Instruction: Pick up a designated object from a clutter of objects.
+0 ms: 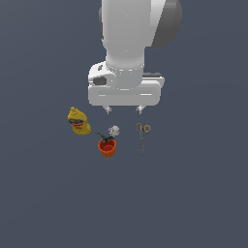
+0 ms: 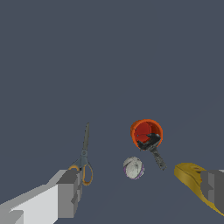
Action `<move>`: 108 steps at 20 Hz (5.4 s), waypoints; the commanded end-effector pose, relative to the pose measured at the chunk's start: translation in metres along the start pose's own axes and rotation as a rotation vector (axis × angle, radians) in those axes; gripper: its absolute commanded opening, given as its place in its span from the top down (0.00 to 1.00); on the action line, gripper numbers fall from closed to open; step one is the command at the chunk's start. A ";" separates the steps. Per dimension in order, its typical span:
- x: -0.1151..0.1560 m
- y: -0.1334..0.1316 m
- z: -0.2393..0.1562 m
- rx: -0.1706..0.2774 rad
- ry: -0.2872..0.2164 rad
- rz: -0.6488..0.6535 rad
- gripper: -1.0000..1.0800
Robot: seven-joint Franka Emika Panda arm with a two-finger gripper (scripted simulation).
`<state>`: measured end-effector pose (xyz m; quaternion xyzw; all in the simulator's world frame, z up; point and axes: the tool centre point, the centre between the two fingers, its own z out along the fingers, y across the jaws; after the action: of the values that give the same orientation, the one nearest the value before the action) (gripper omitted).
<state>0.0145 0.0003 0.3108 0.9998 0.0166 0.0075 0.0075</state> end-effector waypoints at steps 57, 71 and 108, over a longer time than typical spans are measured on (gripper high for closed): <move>-0.090 -0.099 0.248 0.012 -0.017 0.350 0.04; -0.093 -0.100 0.275 0.012 -0.017 0.352 0.04; -0.089 -0.102 0.239 0.012 -0.016 0.353 1.00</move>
<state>-0.0754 0.0950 0.0580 0.9872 -0.1593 0.0001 0.0005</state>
